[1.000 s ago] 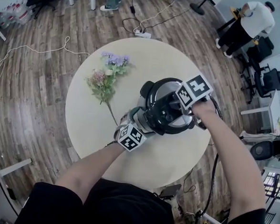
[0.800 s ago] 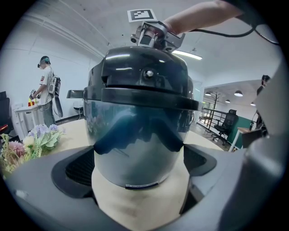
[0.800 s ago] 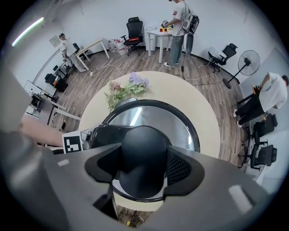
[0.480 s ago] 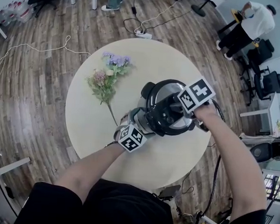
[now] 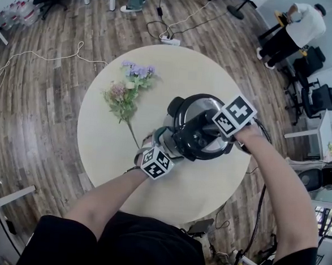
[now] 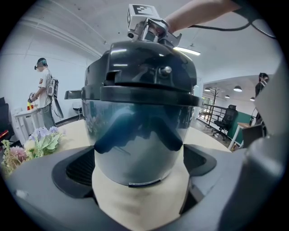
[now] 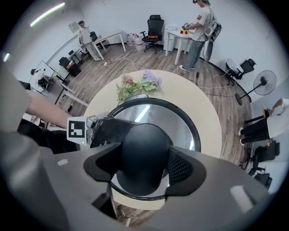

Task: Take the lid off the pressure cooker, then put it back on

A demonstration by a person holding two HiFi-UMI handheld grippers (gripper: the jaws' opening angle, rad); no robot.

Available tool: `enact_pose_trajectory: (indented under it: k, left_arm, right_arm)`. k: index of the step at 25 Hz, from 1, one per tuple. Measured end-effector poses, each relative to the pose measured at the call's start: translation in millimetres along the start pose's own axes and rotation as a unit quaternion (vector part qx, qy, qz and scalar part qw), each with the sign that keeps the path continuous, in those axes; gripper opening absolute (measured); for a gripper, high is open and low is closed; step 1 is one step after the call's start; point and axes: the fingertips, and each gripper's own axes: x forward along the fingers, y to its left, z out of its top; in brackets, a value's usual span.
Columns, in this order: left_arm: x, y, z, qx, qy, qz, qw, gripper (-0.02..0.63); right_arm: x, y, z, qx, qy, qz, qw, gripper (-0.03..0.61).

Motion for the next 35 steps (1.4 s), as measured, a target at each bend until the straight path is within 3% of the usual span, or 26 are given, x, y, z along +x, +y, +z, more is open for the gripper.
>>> enact_pose_trajectory:
  k: [8, 14, 18, 25, 31, 35]
  left_arm:
    - [-0.4, -4.3, -0.4, 0.009, 0.002, -0.005, 0.9999, 0.588]
    - [1.2, -3.2, 2.5, -0.021, -0.006, 0.004, 0.9998, 0.583]
    - [2.5, -1.1, 5.7, -0.036, -0.010, 0.010, 0.9993, 0.588]
    - [3.8, -1.5, 2.8, -0.034, -0.004, 0.004, 0.9994, 0.588]
    - [3.0, -0.4, 3.3, -0.033, -0.006, 0.003, 0.9994, 0.588]
    - [2.9, 1.2, 3.0, -0.033, -0.006, 0.003, 0.9994, 0.588]
  right_arm:
    - [-1.3, -1.4, -0.9, -0.070, 0.012, -0.002, 0.997, 0.322]
    - [0.3, -2.6, -1.9, -0.036, 0.024, -0.011, 0.999, 0.319]
    - [-1.7, -1.3, -1.8, -0.065, 0.010, -0.007, 0.998, 0.319]
    - [0.7, 4.2, -6.1, -0.184, 0.020, -0.010, 0.983, 0.322]
    - [0.5, 10.8, -11.4, -0.289, 0.054, -0.013, 0.956, 0.327]
    - [0.7, 9.2, -9.1, -0.298, 0.060, -0.017, 0.952, 0.330]
